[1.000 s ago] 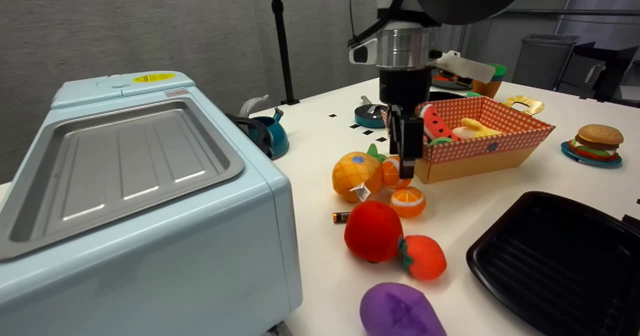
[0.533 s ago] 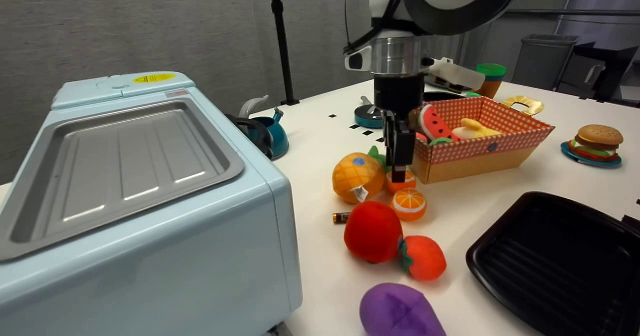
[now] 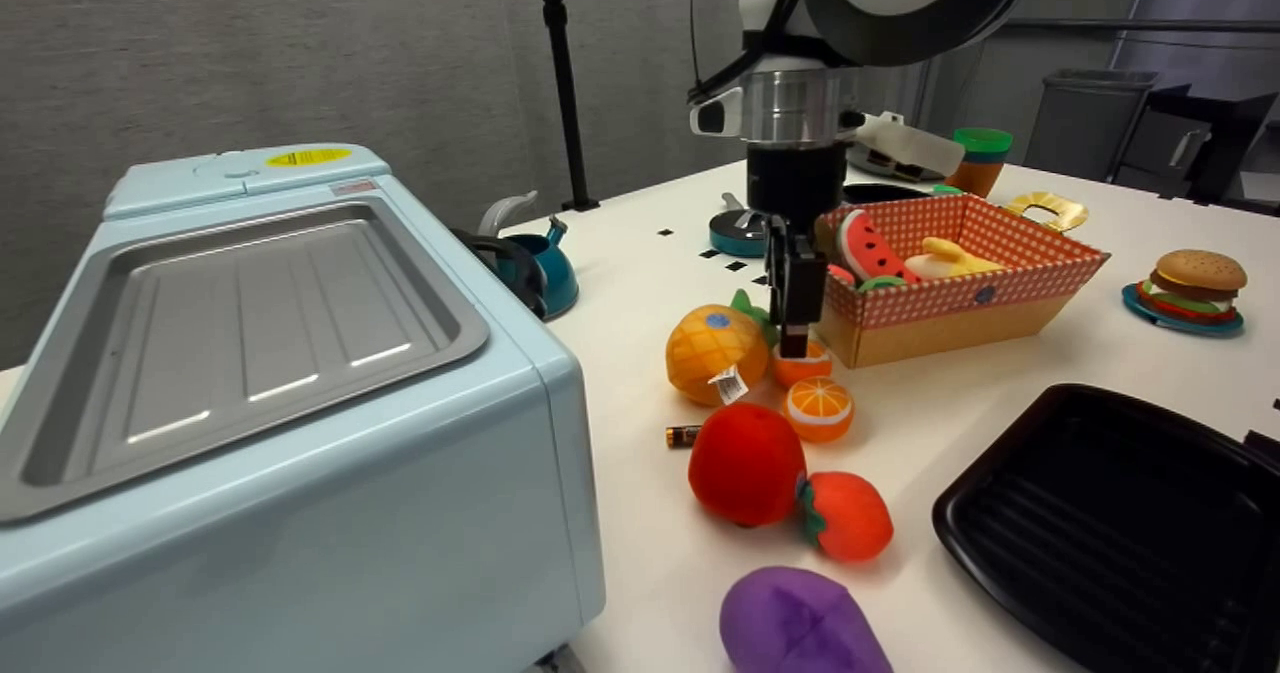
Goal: Pick up the piece of orange plush toy and put it in the box
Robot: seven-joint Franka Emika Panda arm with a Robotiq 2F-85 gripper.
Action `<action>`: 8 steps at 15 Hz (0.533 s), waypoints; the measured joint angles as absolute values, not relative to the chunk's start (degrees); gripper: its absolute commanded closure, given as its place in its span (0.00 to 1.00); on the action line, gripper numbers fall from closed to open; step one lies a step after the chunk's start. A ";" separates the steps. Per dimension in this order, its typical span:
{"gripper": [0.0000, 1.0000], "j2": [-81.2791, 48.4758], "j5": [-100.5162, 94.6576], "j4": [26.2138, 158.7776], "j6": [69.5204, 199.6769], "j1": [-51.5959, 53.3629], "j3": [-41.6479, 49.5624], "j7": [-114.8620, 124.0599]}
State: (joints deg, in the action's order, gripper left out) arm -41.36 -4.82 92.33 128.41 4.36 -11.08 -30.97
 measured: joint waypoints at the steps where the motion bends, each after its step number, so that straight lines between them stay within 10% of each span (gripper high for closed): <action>1: 0.00 -41.38 -4.82 92.33 128.23 4.18 -11.08 -30.97; 8: 0.00 -42.08 -4.78 92.33 126.41 2.87 -10.91 -30.89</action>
State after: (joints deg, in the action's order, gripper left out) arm -42.08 -4.78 92.33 126.41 2.87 -10.91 -30.89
